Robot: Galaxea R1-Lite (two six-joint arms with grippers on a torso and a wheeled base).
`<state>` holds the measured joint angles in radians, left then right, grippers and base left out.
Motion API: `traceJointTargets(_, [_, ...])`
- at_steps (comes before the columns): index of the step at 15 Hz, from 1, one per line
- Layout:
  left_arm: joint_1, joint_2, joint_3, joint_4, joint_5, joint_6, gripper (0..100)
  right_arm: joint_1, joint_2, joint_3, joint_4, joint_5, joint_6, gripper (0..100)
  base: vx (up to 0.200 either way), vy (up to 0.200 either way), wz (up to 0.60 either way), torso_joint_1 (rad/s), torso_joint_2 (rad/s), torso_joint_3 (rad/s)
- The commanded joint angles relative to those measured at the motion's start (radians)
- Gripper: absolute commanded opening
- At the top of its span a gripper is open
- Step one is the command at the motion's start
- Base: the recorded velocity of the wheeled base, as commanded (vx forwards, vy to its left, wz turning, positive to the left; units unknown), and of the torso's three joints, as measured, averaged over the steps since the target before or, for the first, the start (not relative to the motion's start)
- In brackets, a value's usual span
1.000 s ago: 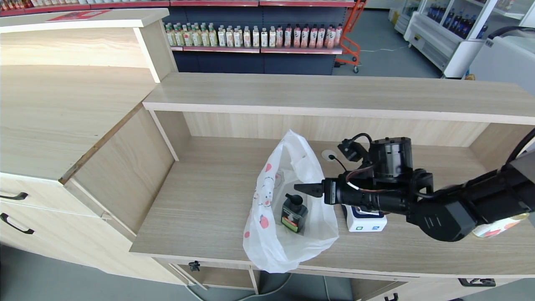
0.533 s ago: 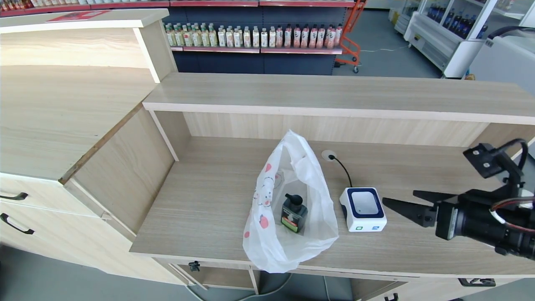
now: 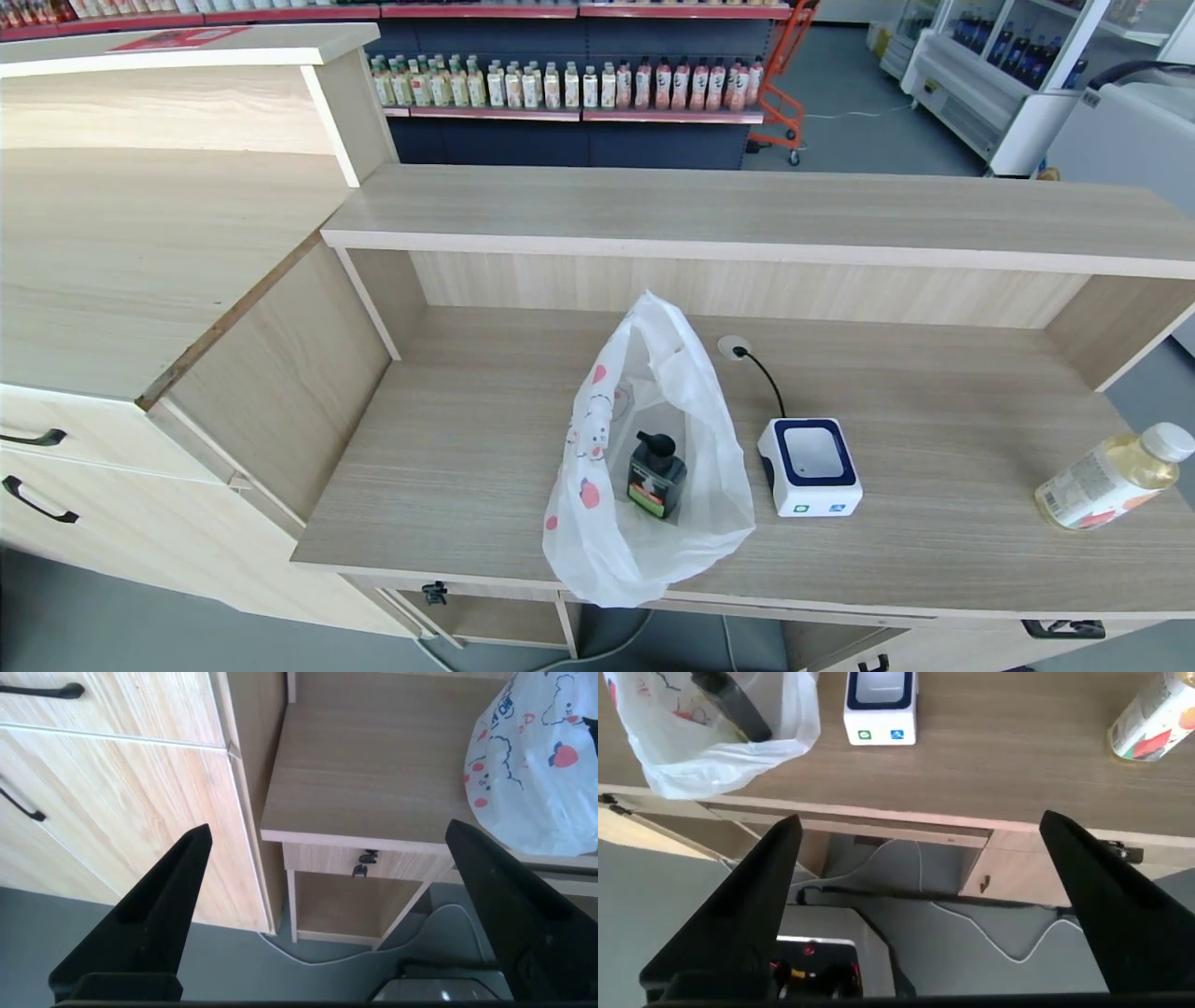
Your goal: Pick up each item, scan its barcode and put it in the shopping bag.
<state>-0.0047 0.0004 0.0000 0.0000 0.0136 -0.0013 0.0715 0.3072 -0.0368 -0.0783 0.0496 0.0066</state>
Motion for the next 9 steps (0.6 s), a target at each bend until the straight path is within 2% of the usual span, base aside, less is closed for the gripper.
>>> traceJointTargets(1, [0.0,0.0,0.0,0.0,0.0,0.0,100,-0.065,-0.303,0.037,0.078,-0.023,-0.019,100,0.0,0.0,0.0,0.0,0.0,0.0])
traceJointTargets(8, [0.0,0.0,0.0,0.0,0.0,-0.002,100,-0.067,-0.307,0.037,0.078,-0.023,-0.023,100,0.0,0.0,0.0,0.0,0.0,0.0])
traceJointTargets(9, [0.0,0.0,0.0,0.0,0.0,-0.002,100,-0.067,-0.307,0.037,0.078,-0.023,-0.023,100,0.0,-0.2,0.0,0.002,0.0,0.007])
